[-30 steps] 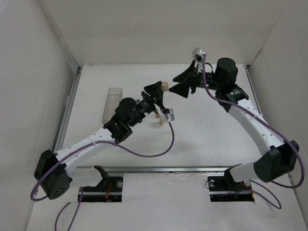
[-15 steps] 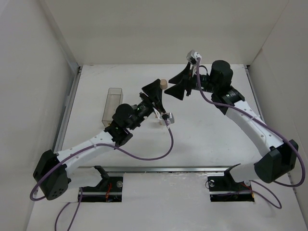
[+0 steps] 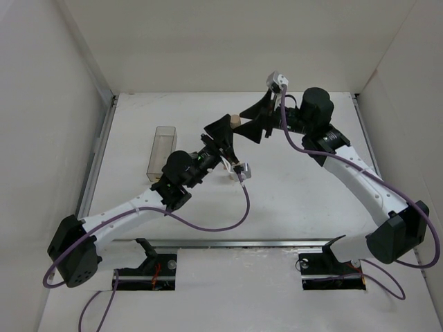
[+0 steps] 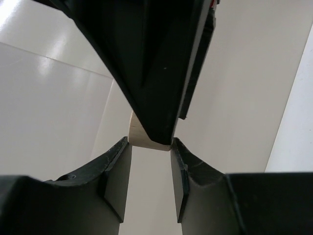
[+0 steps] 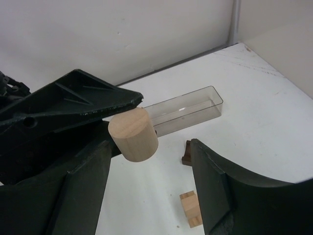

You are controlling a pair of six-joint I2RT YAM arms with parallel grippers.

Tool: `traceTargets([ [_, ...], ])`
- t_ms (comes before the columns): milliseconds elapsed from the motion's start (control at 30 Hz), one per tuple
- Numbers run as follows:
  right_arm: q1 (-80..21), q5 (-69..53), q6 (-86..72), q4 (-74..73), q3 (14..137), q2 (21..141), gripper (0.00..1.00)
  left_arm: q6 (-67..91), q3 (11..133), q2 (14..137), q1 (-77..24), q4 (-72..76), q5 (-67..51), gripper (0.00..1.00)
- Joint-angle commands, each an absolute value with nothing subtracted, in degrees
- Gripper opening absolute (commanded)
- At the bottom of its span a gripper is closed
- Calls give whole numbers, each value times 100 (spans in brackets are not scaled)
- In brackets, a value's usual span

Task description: Build the wood block tower

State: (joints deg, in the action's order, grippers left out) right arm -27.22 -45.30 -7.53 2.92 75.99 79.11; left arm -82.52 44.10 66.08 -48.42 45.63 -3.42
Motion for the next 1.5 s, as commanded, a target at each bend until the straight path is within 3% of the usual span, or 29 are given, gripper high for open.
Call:
traceTargets([
  [0,-2821,-4422,-668,834,7664,7761,71,-8288,4386,6504,-4878,4939,-360,0],
  [100,-2821,-4421,-668,887,7664,7761,66,-8288,4386,6504,-4878,4939,-360,0],
  [333,-2821,-4474,-668,888,7717,7875,44,-8288,4333,6504,-4878,5054,-299,0],
  [567,-2821,-4588,-721,940,7717,7928,13,-8235,4333,6504,-4878,5054,-299,1],
  [600,-2821,-4588,-721,940,7717,7928,9,-8235,4333,6504,-4878,5054,-299,9],
  [633,-2821,-4588,-721,940,7717,7928,2,-8235,4333,6504,-4878,5054,-299,40],
  [667,-2821,-4588,-721,940,7717,7928,0,-8235,4333,6504,-4878,4984,-299,51],
  [967,-2821,-4088,-449,1371,7217,7559,0,-7806,4280,6390,-4878,4528,-123,87],
  [1133,-2821,-3560,-9,1616,6733,7321,0,-6551,5191,5978,-4878,2746,-219,87],
  [1300,-2821,-3420,377,2537,5900,7014,0,-4707,6590,5977,-4430,-310,-1142,74],
  [1333,-2821,-3419,430,2688,5758,6883,0,-4493,6757,6037,-4343,-569,-1256,67],
  [1467,-2821,-3427,799,3129,5326,6707,0,-3546,7565,6248,-3859,-1203,-1880,64],
])
